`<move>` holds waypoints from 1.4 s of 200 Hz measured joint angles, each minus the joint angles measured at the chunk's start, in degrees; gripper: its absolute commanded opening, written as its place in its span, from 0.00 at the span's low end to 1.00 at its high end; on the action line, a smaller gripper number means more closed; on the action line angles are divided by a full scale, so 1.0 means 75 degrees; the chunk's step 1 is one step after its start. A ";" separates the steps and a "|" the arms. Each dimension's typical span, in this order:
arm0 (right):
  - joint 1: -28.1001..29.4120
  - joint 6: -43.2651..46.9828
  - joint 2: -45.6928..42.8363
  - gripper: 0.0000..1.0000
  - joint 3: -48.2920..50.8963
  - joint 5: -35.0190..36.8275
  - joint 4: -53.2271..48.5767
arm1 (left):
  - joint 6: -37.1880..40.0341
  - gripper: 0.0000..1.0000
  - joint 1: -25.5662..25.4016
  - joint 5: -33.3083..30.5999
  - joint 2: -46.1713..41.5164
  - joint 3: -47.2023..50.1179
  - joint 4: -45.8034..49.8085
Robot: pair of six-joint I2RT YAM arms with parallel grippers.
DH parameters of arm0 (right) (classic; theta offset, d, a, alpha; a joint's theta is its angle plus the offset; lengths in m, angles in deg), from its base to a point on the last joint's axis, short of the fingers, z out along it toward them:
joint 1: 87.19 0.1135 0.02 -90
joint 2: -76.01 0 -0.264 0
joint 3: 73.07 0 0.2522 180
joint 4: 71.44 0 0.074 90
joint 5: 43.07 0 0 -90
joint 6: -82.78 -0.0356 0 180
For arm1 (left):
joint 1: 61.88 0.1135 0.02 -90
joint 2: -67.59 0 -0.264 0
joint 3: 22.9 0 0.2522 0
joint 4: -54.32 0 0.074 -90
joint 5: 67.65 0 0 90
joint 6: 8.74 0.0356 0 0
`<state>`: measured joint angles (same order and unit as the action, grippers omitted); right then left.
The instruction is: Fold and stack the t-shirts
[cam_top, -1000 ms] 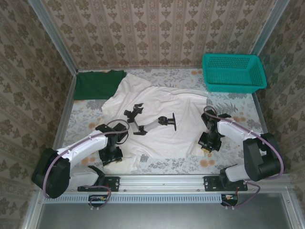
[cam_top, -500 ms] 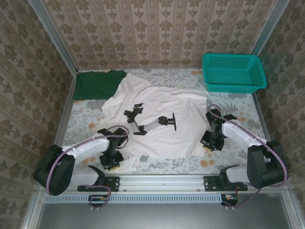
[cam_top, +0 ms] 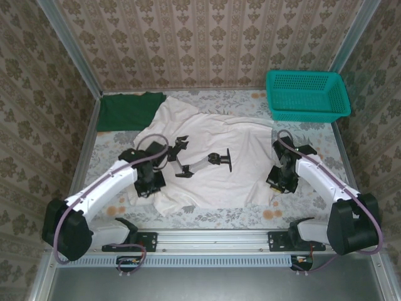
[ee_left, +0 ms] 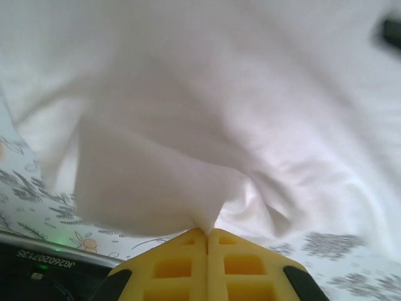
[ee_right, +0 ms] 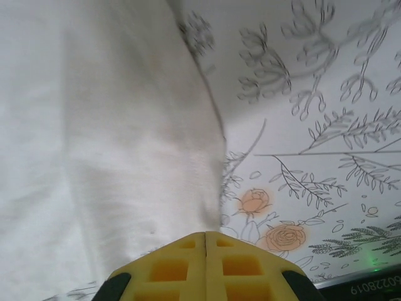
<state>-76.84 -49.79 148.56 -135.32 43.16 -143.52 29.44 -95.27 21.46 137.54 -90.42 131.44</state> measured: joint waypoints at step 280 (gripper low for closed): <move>0.0058 -0.1300 0.0047 0.00 0.1990 -0.1268 0.1623 | 0.1207 0.00 0.0866 0.0603 0.1212 -0.2530 0.0839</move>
<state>-76.40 -59.53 148.91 -120.39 33.65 -131.35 38.49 -88.77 25.99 146.63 -109.39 137.73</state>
